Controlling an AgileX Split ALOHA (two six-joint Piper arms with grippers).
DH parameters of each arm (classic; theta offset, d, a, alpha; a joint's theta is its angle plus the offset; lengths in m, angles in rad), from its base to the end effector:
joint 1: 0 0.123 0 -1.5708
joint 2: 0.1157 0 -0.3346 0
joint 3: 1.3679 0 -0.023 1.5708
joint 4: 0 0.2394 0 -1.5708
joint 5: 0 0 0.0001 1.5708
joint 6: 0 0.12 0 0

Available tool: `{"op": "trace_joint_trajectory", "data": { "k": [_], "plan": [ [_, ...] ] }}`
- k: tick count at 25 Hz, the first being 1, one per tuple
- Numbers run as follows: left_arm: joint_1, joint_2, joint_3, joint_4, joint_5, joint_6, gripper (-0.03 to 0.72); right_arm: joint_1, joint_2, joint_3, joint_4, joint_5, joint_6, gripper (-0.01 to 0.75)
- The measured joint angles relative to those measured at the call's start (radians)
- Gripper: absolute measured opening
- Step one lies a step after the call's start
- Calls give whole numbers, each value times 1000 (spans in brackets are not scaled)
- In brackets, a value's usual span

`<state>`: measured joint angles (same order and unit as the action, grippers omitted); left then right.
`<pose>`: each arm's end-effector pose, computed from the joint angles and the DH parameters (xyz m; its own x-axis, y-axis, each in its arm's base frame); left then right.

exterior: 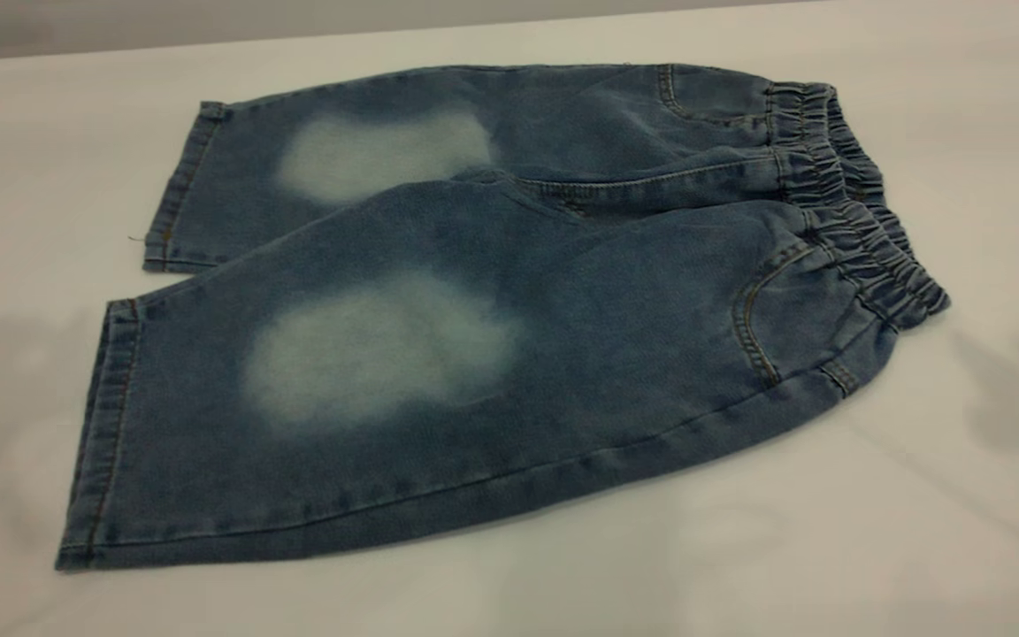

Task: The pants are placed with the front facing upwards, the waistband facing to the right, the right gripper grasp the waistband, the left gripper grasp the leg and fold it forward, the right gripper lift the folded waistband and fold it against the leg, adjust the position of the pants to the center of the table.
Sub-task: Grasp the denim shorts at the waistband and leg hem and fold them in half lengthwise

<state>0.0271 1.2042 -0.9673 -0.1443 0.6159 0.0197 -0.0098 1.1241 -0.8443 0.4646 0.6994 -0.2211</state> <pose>0.2438 -0.0034 0.3516 -0.6891 -0.1166 -0.7152 -0.0347 0.9912 -0.1281 0.2078 0.0326 0.3308 -0.7617 0.1459 -0.6313 -0.0743 0.9482 0.3088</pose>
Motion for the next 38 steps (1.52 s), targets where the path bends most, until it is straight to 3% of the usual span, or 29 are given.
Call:
{"op": "trace_joint_trajectory", "data": {
  "k": [10,17,30,38],
  "plan": [
    [0,174,0,-75,-194,107,415,0,290,-1,52,-87,-57,481],
    [0,193,-3,-72,-267,115,415,-22,463,-66,120,-48,-127,481],
    [0,193,-3,-74,-256,156,415,-204,538,-116,206,57,-236,481],
    [0,193,-3,-75,-235,156,415,-210,655,-52,450,68,-498,481]
  ]
}}
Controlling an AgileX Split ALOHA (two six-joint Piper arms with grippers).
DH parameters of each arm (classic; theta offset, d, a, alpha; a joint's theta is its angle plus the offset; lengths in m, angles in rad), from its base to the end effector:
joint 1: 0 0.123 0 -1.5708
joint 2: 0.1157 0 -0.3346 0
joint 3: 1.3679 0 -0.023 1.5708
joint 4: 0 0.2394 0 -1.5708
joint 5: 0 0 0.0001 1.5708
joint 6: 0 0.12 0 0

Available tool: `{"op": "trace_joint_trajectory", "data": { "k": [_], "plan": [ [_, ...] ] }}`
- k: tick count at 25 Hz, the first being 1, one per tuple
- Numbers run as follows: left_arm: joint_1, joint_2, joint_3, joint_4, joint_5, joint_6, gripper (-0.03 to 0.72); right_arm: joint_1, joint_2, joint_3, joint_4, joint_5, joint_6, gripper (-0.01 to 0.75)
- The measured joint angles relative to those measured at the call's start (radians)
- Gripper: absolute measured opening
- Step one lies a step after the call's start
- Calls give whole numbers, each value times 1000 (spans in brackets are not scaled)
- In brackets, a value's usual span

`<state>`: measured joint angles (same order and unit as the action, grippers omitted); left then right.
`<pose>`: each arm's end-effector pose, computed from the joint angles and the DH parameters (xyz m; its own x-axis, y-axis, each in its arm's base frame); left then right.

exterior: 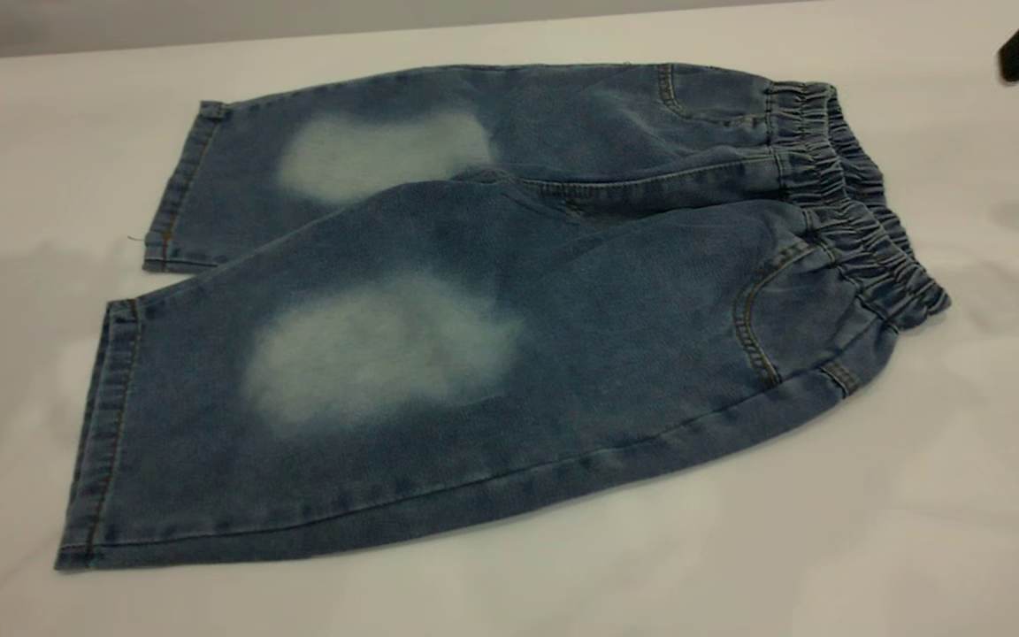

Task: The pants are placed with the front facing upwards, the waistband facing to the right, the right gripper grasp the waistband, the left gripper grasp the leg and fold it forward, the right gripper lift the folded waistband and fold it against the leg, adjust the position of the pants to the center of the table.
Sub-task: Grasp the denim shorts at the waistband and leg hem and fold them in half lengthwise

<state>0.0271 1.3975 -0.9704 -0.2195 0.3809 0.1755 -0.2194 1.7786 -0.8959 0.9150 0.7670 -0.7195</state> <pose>0.3047 -0.0015 0.3207 -0.6542 -0.0464 -0.7549 0.0154 0.9971 -0.0746 0.3213 -0.0040 0.1881 -0.9449 0.2387 -0.2239 0.0831 0.8367 0.5414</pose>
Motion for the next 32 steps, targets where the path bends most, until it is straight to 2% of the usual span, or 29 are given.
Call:
{"op": "trace_joint_trajectory", "data": {
  "k": [4,8,24,32],
  "plan": [
    [0,0,0,0,5,0,415,0,72,11,109,15,-129,481],
    [0,0,0,0,9,0,415,0,141,11,131,11,-186,481],
    [0,0,0,-21,16,0,415,-1,292,11,150,1,-237,481],
    [0,0,0,-21,14,0,415,-1,350,11,249,11,-344,481]
  ]
}}
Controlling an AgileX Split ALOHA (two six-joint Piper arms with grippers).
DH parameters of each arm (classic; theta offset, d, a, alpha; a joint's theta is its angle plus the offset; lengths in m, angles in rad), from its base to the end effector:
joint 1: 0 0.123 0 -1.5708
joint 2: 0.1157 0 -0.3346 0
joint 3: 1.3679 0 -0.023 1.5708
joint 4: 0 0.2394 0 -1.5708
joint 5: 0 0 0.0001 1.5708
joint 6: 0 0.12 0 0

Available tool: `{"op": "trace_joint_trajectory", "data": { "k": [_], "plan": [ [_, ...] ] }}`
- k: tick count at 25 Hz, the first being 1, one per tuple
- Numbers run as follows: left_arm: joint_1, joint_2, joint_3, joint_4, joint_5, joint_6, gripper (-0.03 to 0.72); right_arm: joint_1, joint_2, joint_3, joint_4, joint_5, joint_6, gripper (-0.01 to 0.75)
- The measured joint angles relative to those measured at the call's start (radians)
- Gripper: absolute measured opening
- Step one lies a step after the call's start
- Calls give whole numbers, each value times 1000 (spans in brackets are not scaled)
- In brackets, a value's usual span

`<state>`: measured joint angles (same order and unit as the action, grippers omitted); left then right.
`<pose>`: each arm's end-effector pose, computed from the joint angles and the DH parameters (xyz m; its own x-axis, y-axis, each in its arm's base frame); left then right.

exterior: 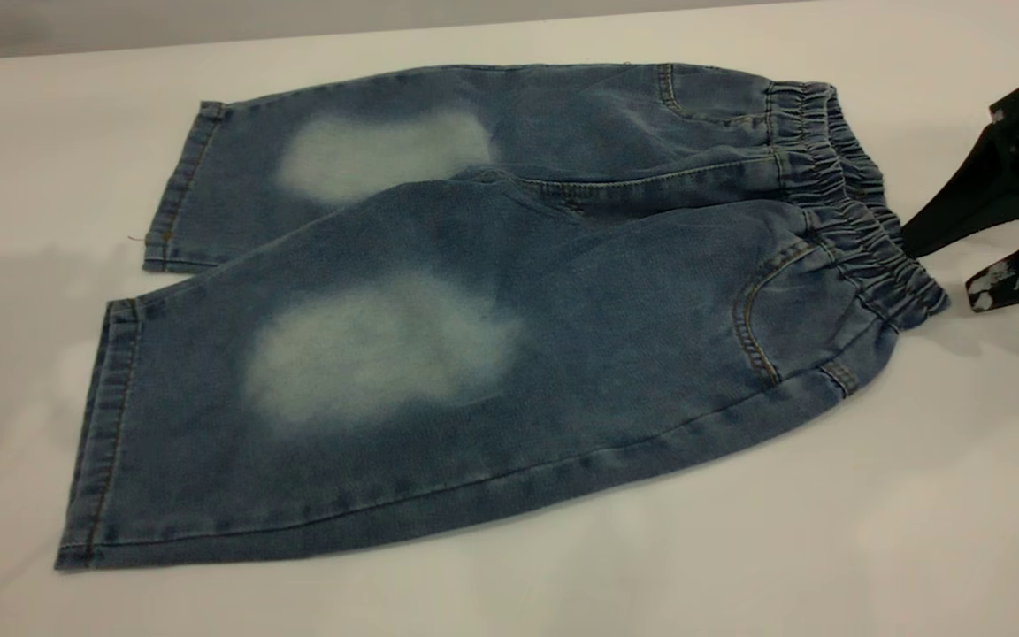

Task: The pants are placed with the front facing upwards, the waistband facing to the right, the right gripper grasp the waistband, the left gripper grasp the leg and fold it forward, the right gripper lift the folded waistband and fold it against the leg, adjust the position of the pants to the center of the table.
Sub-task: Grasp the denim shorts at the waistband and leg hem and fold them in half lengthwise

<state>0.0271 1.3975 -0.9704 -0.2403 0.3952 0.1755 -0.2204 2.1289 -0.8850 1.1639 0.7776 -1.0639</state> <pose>0.3037 -0.0028 0.3196 -0.6640 -0.0647 -0.7449 0.0105 0.9953 -0.0958 0.3389 0.0034 0.0829 -0.9795 0.1904 -0.0663 0.1043 0.7598 0.6417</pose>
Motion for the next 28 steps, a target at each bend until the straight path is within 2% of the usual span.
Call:
{"op": "trace_joint_trajectory", "data": {
  "k": [16,28],
  "plan": [
    [0,0,0,0,-2,0,415,0,70,0,119,5,-112,481],
    [0,0,0,0,-3,0,415,0,118,0,248,130,-242,478]
  ]
}}
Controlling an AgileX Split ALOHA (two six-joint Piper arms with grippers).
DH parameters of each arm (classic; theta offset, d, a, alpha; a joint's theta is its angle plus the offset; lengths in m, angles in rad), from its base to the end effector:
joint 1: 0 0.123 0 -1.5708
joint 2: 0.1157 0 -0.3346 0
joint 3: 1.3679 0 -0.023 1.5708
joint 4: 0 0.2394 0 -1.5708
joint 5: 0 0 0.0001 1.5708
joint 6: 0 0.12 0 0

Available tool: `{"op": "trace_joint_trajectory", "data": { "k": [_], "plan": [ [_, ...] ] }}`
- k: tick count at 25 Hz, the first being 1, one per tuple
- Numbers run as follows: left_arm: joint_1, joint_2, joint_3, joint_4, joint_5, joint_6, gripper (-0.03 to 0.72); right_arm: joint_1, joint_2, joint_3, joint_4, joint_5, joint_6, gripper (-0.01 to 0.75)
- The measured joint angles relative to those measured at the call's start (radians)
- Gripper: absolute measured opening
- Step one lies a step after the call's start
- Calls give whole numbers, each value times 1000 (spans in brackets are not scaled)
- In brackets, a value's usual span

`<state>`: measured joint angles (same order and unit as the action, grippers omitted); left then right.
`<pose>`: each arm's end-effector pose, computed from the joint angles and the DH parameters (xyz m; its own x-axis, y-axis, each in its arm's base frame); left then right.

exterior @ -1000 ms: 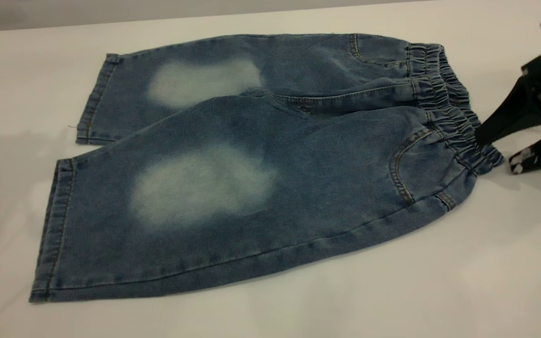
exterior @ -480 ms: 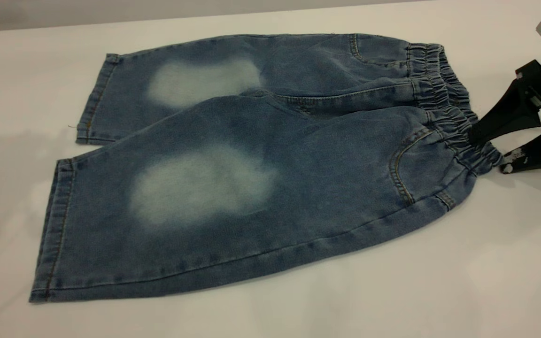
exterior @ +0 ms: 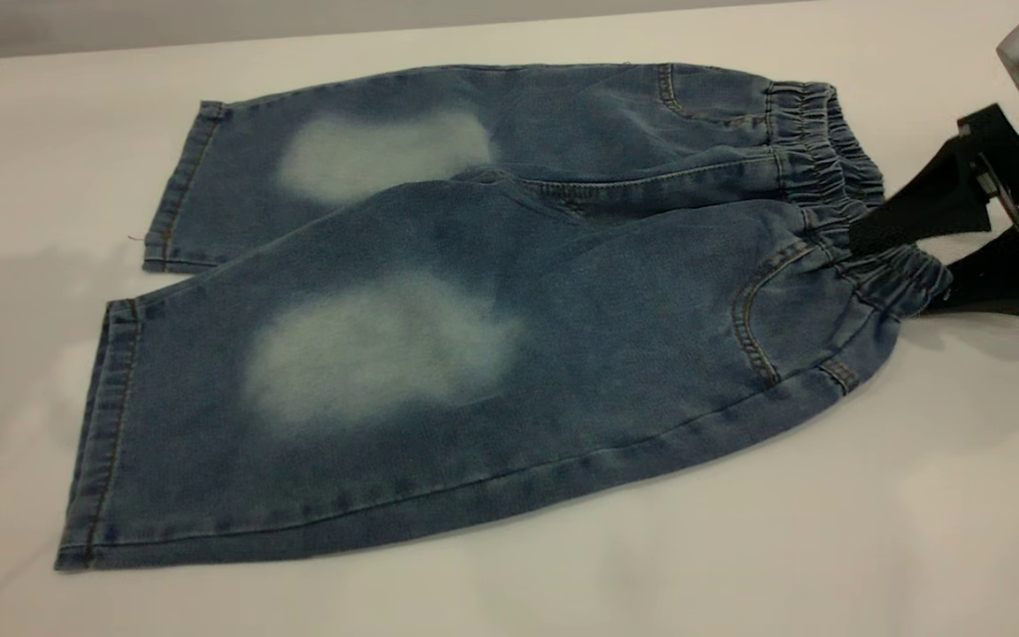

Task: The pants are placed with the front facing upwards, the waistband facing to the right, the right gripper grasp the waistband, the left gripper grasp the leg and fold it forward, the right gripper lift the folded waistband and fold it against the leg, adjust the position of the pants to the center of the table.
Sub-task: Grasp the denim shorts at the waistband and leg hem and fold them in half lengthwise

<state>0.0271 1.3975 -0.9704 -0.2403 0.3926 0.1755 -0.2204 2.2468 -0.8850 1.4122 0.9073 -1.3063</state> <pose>0.3039 -0.0027 0.3198 -0.6621 -0.0649 -0.7466 0.0101 0.9954 -0.0955 0.3495 0.0174 0.0609 -0.9705 0.2241 -0.0886 0.0741 0.6273 0.7753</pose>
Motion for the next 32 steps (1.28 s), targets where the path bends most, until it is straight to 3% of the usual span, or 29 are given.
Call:
{"op": "trace_joint_trajectory", "data": {
  "k": [15,18,26,32],
  "plan": [
    [0,0,0,0,-3,1,415,0,-2,0,-11,19,-6,468],
    [0,0,0,0,-1,0,415,0,-2,0,-35,19,-4,397],
    [0,0,0,0,55,0,415,0,-2,0,-36,19,-4,57],
    [-4,0,0,-68,181,0,415,0,-2,0,-36,19,-4,37]
  ]
}}
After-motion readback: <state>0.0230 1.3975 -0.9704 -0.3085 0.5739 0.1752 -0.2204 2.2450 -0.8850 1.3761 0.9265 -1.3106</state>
